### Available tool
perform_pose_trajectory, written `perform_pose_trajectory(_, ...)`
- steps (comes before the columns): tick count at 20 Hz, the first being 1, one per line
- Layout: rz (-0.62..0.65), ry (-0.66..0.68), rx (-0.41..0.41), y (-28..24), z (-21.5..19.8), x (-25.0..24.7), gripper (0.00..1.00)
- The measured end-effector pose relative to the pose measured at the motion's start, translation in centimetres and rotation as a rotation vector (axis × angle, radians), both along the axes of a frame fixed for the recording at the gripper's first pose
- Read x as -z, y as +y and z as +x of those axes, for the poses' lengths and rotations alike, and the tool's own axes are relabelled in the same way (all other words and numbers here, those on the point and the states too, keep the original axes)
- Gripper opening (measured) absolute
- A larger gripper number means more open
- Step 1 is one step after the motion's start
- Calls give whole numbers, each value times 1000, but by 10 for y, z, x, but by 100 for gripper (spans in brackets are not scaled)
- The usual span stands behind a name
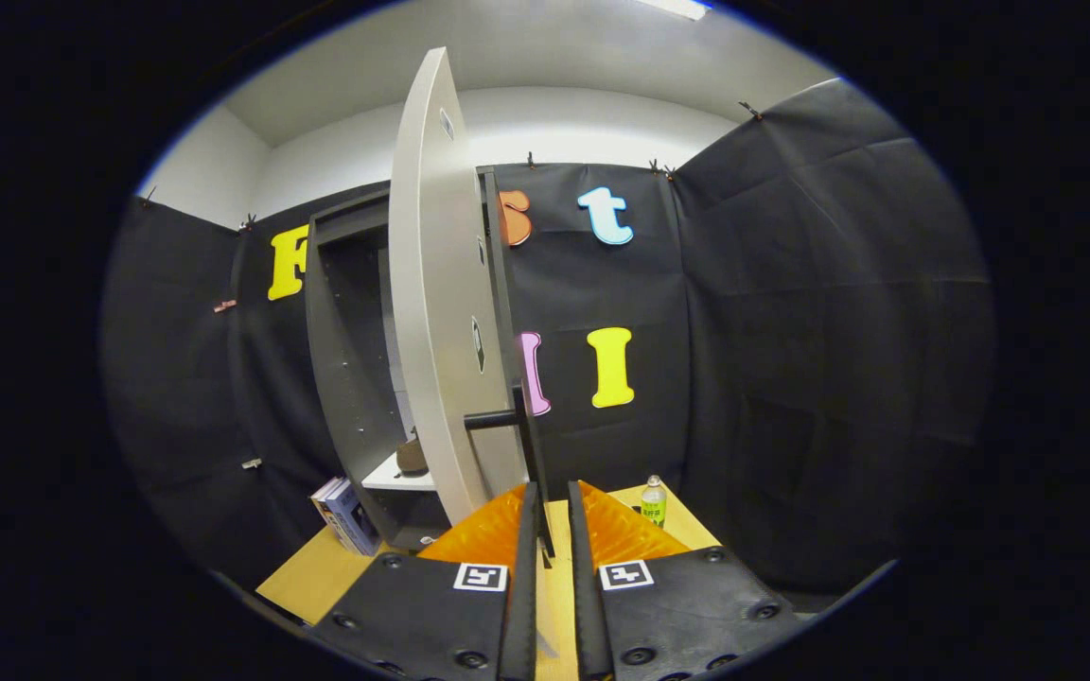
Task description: Open the shoe cabinet door, grab the shoes and put them into the shoe cabinet, then close the shoe cabinet door.
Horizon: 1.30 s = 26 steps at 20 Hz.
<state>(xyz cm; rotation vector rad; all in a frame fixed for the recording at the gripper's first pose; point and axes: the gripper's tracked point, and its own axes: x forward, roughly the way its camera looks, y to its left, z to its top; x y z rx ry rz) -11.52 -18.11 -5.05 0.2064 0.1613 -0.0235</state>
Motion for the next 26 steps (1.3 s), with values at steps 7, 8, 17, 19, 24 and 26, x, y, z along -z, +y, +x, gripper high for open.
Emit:
perform_pose_trajectory(7,60,114,-143,70,-41,50,51)
perform_pose_trajectory(8,80,138,-180,86,-46,62,54)
perform_pose_trajectory(17,96,508,-370,229,-52,249,99)
perform_pose_trajectory(19,98,557,-388,251,-45,280,99)
perform_pose_trajectory(24,78,684,-371,275,-23,357,99)
perform_pose_trajectory(26,82,734,-355,282,-17,391,99)
